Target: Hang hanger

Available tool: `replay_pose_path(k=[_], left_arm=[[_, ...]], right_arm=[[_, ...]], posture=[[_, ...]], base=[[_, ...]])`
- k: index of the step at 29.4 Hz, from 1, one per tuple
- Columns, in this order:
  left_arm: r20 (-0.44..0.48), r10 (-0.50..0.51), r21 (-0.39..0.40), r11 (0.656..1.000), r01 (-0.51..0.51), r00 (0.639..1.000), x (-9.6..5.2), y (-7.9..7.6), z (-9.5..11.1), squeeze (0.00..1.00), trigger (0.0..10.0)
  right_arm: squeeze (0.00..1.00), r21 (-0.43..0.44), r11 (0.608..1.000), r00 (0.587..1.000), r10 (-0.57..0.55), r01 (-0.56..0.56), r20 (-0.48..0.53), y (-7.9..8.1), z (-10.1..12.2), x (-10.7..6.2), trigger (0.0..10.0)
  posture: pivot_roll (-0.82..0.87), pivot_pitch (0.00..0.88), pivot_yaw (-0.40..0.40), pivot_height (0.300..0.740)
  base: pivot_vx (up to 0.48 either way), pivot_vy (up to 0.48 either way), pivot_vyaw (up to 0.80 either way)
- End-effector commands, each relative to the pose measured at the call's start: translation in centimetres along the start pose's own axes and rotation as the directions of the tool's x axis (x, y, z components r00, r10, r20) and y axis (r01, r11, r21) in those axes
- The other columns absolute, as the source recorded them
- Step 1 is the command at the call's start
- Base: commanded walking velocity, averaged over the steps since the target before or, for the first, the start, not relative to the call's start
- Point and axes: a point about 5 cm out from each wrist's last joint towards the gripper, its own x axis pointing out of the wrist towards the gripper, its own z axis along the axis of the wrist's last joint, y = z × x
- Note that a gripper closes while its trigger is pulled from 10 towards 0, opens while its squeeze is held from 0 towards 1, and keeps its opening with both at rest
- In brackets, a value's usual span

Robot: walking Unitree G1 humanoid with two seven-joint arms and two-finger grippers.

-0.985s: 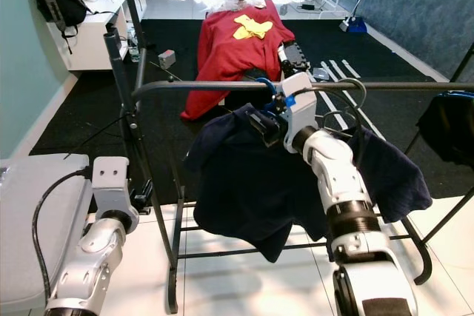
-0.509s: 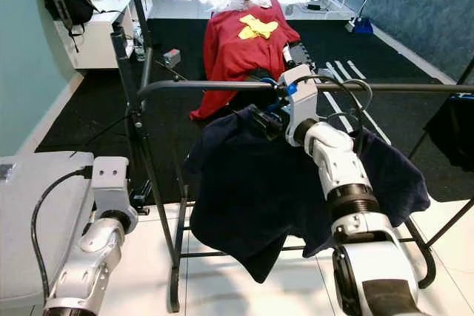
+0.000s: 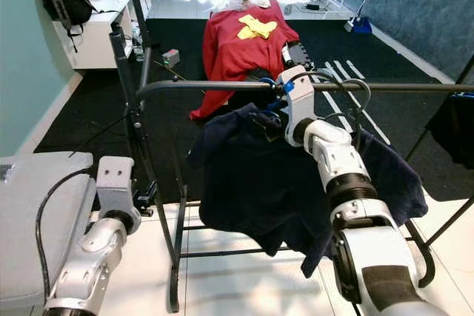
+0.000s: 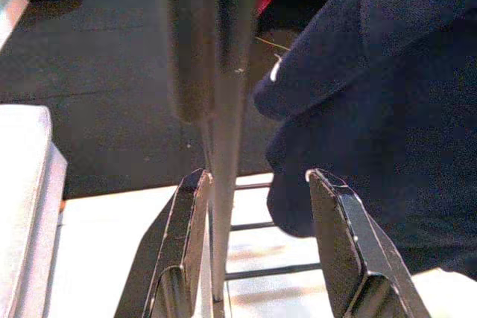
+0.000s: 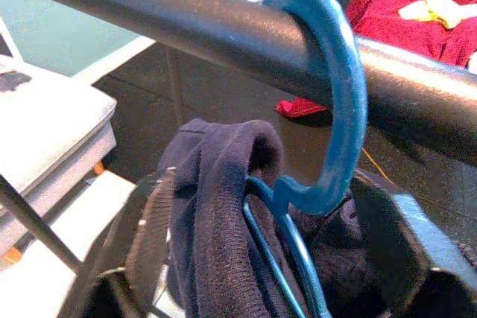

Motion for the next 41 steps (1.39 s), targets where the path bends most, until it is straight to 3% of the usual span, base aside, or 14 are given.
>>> replay_pose_path(k=[1,2,3,26,30,32,34,35,36,41], left_arm=[[-0.002,-0.006,0.014,1.000,0.006,1.000,-0.2,0.2,0.1,0.00,10.0],[-0.002,-0.009,0.012,1.000,0.009,1.000,-0.2,0.1,0.1,0.00,10.0],[-0.002,-0.011,0.011,1.000,0.011,1.000,-0.2,0.1,0.1,0.00,10.0],[-0.003,-0.021,0.027,0.999,0.021,1.000,0.1,0.3,0.4,0.00,10.0],[-0.001,-0.024,0.027,0.999,0.024,1.000,0.3,0.3,0.5,0.00,10.0],[-0.001,-0.024,0.027,0.999,0.024,1.000,0.3,0.3,0.5,0.00,10.0],[-0.001,-0.024,0.027,0.999,0.024,1.000,0.2,0.4,0.4,0.00,10.0],[-0.001,-0.024,0.027,0.999,0.024,1.000,0.2,0.4,0.4,0.00,10.0],[-0.003,-0.025,0.027,0.999,0.025,1.000,0.1,0.4,0.4,0.00,10.0],[-0.004,-0.032,0.026,0.999,0.032,0.999,0.2,0.2,0.3,0.00,10.0]], right_arm=[[0.00,-0.013,1.000,1.000,0.005,-0.005,-0.028,-0.1,0.0,0.0,4.6],[0.00,-0.010,1.000,1.000,0.005,-0.006,-0.031,-0.1,0.0,0.0,3.1],[0.00,-0.006,1.000,0.999,0.006,-0.006,-0.033,-0.1,-0.1,0.1,0.0],[0.00,0.032,0.999,1.000,0.016,-0.016,-0.011,0.2,0.3,0.5,0.0],[0.00,-0.011,1.000,0.997,0.027,-0.026,0.070,1.0,0.9,0.8,0.0],[0.00,-0.071,0.997,0.982,0.017,-0.003,0.190,1.7,1.6,0.6,0.0],[0.00,-0.162,0.987,0.979,0.028,0.006,0.204,2.2,1.4,0.3,0.0],[0.00,-0.162,0.987,0.979,0.028,0.006,0.204,2.2,1.4,0.3,0.0],[0.00,-0.202,0.978,0.966,0.002,0.052,0.258,2.5,1.3,0.0,0.0],[0.00,-0.257,0.947,0.939,-0.101,0.191,0.328,2.5,1.1,-0.5,0.0]], posture=[[0.10,0.029,-0.077,0.740],[0.10,0.028,-0.076,0.740],[0.10,0.028,-0.075,0.740],[0.11,0.019,-0.074,0.740],[0.11,0.016,-0.073,0.740],[0.11,0.018,-0.072,0.740],[0.11,0.018,-0.072,0.740],[0.11,0.018,-0.072,0.740],[0.11,0.018,-0.071,0.740],[0.11,0.010,-0.069,0.740]], base=[[0.000,0.000,0.00],[0.000,0.000,0.00],[0.000,0.000,0.00],[0.000,0.000,0.00],[0.000,0.000,0.00],[0.000,0.000,0.00],[0.000,0.000,0.00],[0.000,0.000,0.00],[0.000,0.000,0.00],[0.000,0.000,0.00]])
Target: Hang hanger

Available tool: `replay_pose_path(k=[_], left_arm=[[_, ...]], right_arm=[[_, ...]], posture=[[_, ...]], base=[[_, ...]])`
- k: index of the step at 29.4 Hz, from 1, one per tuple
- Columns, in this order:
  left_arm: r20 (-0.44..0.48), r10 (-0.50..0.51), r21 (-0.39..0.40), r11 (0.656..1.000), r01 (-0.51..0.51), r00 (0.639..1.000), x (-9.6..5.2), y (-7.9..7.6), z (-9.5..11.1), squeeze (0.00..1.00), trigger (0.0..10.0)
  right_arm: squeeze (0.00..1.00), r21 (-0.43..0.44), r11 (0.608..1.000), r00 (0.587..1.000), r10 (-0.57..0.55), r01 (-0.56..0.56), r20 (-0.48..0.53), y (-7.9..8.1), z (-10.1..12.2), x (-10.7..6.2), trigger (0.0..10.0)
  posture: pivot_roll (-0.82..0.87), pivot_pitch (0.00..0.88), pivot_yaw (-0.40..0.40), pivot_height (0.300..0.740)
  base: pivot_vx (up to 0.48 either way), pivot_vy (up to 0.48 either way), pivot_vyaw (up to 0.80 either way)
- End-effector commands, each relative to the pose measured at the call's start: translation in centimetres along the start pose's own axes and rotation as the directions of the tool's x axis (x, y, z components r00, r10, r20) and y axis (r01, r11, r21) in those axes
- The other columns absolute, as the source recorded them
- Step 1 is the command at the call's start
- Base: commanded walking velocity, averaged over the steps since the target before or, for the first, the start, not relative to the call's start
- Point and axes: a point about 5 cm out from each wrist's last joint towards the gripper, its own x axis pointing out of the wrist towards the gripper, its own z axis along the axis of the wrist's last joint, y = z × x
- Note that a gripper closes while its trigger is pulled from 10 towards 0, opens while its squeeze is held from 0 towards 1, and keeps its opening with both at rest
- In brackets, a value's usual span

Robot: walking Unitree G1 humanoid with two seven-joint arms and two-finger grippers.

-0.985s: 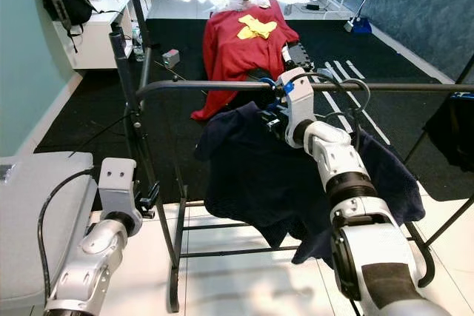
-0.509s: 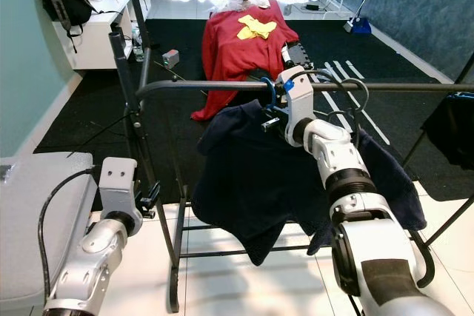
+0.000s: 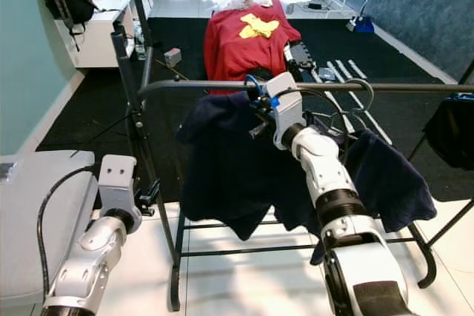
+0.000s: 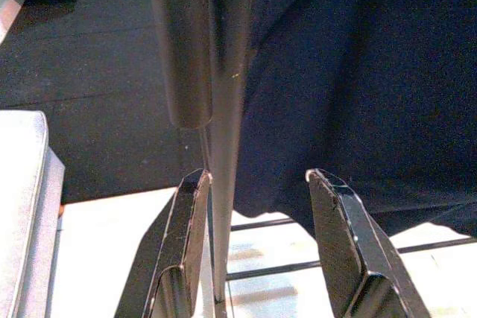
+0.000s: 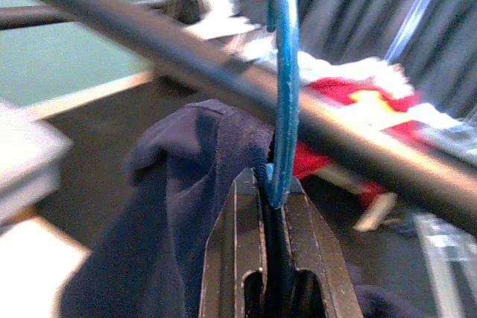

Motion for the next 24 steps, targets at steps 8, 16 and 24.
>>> replay_pose_path(k=[8,16,24], left_arm=[[-0.009,-0.014,0.015,1.000,0.014,1.000,0.1,0.0,0.0,0.00,10.0],[-0.009,-0.029,0.022,0.999,0.030,1.000,0.2,-0.1,0.0,0.00,10.0],[0.001,-0.015,-0.056,0.998,0.015,1.000,0.3,-0.6,0.4,0.00,10.0]], right_arm=[[0.00,-0.074,0.997,0.998,-0.030,0.034,0.049,1.0,0.1,-0.5,0.0],[0.00,-0.155,0.983,0.994,0.108,-0.102,0.033,3.8,-1.8,-2.0,0.0],[0.00,-0.098,0.985,0.989,0.140,-0.144,-0.045,5.4,-4.6,-3.1,0.0]], posture=[[0.11,0.000,-0.061,0.740],[0.11,0.000,-0.055,0.740],[0.11,0.000,-0.060,0.740]], base=[[0.000,0.000,0.00],[0.000,0.000,0.00],[0.000,0.000,0.00]])
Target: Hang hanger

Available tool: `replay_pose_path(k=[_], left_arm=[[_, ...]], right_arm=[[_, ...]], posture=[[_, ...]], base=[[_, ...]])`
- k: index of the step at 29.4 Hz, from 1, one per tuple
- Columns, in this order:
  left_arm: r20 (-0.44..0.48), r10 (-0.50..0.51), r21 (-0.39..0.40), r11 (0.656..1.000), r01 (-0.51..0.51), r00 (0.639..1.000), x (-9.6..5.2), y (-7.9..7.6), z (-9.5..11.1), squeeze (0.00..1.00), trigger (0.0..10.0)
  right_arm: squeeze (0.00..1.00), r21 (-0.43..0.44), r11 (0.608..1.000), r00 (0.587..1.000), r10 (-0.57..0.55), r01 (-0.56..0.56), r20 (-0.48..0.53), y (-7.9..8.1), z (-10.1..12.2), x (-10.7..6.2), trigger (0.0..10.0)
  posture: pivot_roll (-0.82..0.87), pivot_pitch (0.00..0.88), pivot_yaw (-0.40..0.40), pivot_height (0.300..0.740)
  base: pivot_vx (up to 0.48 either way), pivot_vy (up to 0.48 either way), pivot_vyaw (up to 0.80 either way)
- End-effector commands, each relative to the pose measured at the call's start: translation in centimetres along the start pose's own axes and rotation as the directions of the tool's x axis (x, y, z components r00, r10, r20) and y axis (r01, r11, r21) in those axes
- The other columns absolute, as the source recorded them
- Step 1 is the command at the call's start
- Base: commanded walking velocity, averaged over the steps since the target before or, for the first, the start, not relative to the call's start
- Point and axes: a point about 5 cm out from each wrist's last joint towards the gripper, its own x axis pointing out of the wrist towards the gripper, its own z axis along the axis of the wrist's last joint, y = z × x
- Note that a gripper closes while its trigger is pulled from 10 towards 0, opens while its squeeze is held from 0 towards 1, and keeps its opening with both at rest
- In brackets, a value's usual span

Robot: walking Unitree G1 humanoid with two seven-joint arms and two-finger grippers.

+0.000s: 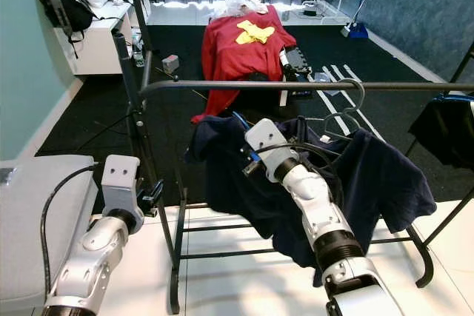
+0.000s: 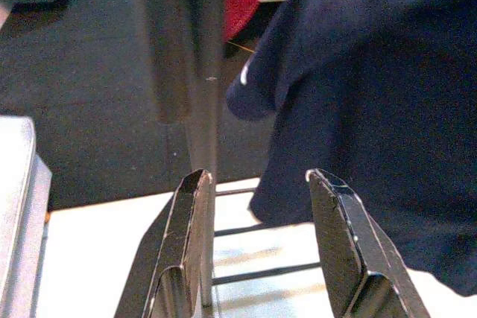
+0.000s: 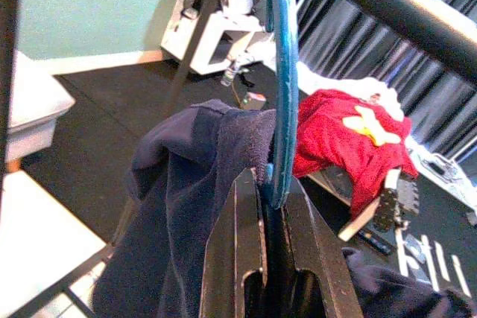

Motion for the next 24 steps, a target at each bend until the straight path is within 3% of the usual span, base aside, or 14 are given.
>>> replay_pose_path(k=[1,3,6,14,15,17,18,20,21,22,24], left_arm=[[-0.001,0.000,-0.017,1.000,0.000,1.000,0.2,-0.2,0.2,0.00,10.0],[-0.001,0.000,-0.017,1.000,0.000,1.000,0.2,-0.2,0.2,0.00,10.0],[-0.009,-0.029,0.117,0.993,0.030,1.000,0.2,-0.4,-0.2,0.00,10.0],[-0.009,-0.029,0.117,0.993,0.030,1.000,0.2,-0.4,-0.2,0.00,10.0],[-0.012,-0.043,0.157,0.987,0.044,0.999,0.1,-0.4,-0.4,0.00,10.0],[0.008,-0.087,0.133,0.988,0.085,0.996,-0.8,0.6,-0.4,0.00,10.0],[0.008,-0.087,0.133,0.988,0.085,0.996,-0.8,0.6,-0.4,0.00,10.0],[0.028,-0.146,0.117,0.983,0.142,0.989,-1.7,1.4,-0.3,0.00,10.0],[0.028,-0.146,0.117,0.983,0.142,0.989,-1.7,1.4,-0.3,0.00,10.0],[0.029,-0.198,0.112,0.975,0.194,0.980,-2.2,1.7,-0.2,0.00,10.0],[0.029,-0.198,0.112,0.975,0.194,0.980,-2.2,1.7,-0.2,0.00,10.0]], right_arm=[[0.00,0.014,1.000,1.000,0.014,-0.014,-0.004,0.7,-0.4,-0.1,0.0],[0.00,0.014,1.000,1.000,0.014,-0.014,-0.004,0.7,-0.4,-0.1,0.0],[0.00,0.158,0.986,0.981,0.088,-0.060,-0.175,2.8,-4.0,-1.3,0.0],[0.00,0.158,0.986,0.981,0.088,-0.060,-0.175,2.8,-4.0,-1.3,0.0],[0.00,0.172,0.981,0.967,0.128,-0.091,-0.218,3.5,-4.9,-2.0,0.0],[0.00,0.377,0.896,0.955,0.284,-0.234,-0.083,4.4,-5.0,-3.5,0.0],[0.00,0.377,0.896,0.955,0.284,-0.234,-0.083,4.4,-5.0,-3.5,0.0],[0.00,0.458,0.800,0.914,0.397,-0.387,0.079,4.3,-3.9,-4.5,0.0],[0.00,0.458,0.800,0.914,0.397,-0.387,0.079,4.3,-3.9,-4.5,0.0],[0.00,0.473,0.750,0.880,0.455,-0.462,0.139,4.1,-3.3,-4.9,0.0],[0.00,0.473,0.750,0.880,0.455,-0.462,0.139,4.1,-3.3,-4.9,0.0]], posture=[[0.11,0.000,-0.060,0.740],[0.11,0.000,-0.060,0.740],[0.11,0.003,-0.055,0.740],[0.11,0.003,-0.055,0.740],[0.11,0.004,-0.057,0.740],[0.12,0.016,-0.073,0.740],[0.12,0.016,-0.073,0.740],[0.12,0.019,-0.078,0.740],[0.12,0.019,-0.078,0.740],[0.12,0.020,-0.080,0.740],[0.12,0.020,-0.080,0.740]], base=[[0.000,0.000,0.00],[0.000,0.000,0.00],[0.000,0.000,0.00],[0.000,0.000,0.00],[0.000,0.000,0.00],[0.000,0.000,0.00],[0.000,0.000,0.00],[0.000,0.000,0.00],[0.000,0.000,0.00],[0.000,0.000,0.00],[0.000,0.000,0.00]])
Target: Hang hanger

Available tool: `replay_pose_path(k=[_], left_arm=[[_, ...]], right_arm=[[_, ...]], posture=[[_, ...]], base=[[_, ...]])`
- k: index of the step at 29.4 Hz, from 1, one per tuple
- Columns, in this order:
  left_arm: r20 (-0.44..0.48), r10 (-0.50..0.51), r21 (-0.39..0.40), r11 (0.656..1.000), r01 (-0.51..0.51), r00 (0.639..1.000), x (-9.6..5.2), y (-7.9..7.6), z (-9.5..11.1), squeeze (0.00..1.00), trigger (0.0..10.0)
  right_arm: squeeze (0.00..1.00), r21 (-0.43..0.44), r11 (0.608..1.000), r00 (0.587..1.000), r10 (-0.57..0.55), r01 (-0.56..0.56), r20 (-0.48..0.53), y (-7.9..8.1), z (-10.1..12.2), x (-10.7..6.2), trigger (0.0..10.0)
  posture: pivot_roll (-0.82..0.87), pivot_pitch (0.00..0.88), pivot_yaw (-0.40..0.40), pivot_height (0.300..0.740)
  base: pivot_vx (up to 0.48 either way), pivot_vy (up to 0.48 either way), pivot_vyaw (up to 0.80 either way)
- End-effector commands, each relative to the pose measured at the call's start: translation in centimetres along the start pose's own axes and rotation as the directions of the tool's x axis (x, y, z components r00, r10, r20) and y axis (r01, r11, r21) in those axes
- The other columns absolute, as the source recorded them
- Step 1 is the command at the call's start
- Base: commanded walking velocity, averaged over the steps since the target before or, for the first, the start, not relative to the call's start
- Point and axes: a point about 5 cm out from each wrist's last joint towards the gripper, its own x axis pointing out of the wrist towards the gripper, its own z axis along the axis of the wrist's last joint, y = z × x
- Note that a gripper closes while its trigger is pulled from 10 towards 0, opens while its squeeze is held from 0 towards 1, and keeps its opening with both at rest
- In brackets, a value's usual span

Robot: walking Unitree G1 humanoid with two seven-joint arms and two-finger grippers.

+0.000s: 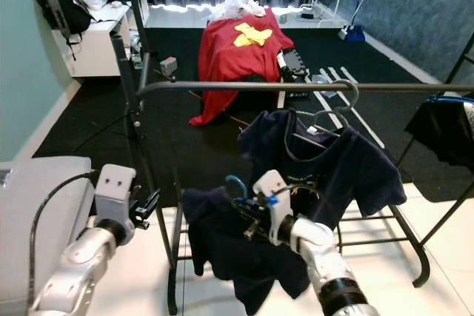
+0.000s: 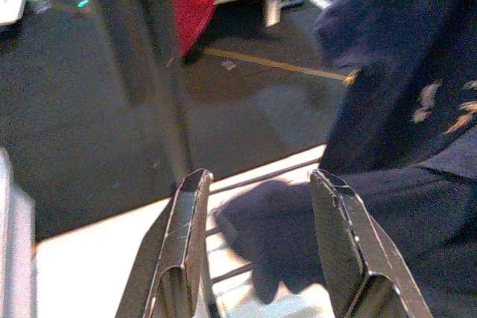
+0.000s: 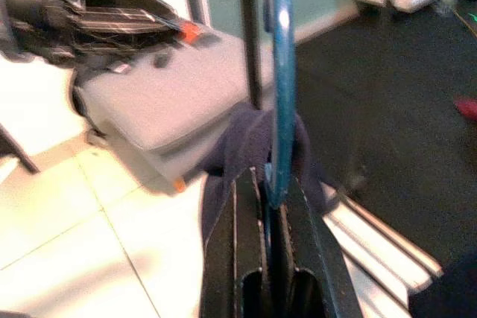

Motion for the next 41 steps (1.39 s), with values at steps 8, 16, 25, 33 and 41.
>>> replay_pose_path(k=[8,16,25,33,41], left_arm=[[0.046,-0.184,-0.001,0.983,0.184,0.982,-2.0,0.0,0.8,0.00,10.0],[0.105,-0.250,-0.005,0.968,0.252,0.962,-2.7,-0.6,1.8,0.00,10.0],[0.206,-0.176,-0.011,0.983,0.182,0.963,-2.8,1.5,3.6,1.00,10.0],[0.209,-0.248,0.024,0.968,0.249,0.946,-2.5,1.0,4.4,1.00,10.0],[0.122,-0.376,0.169,0.920,0.354,0.919,-1.1,-2.1,3.1,0.00,10.0]], right_arm=[[0.00,0.075,0.942,0.941,0.318,-0.327,0.111,1.2,3.8,-1.7,0.0],[0.00,0.023,0.939,0.932,0.337,-0.343,0.132,0.2,5.6,-2.1,0.0],[0.00,-0.076,0.988,0.983,0.143,-0.135,0.117,-2.0,6.6,-1.7,0.0],[0.00,-0.060,0.991,0.976,0.125,-0.116,0.178,-2.2,7.8,-1.9,0.0],[0.00,-0.046,0.977,0.956,0.211,-0.206,0.203,-1.7,8.8,-2.4,0.0]], posture=[[0.13,0.026,-0.086,0.740],[0.12,0.030,-0.085,0.740],[0.12,0.036,-0.082,0.740],[0.12,0.037,-0.071,0.740],[0.11,0.038,-0.065,0.740]], base=[[0.000,0.000,0.00],[0.000,0.000,0.00],[0.000,0.000,0.00],[0.000,0.000,0.00],[0.000,0.000,0.00]])
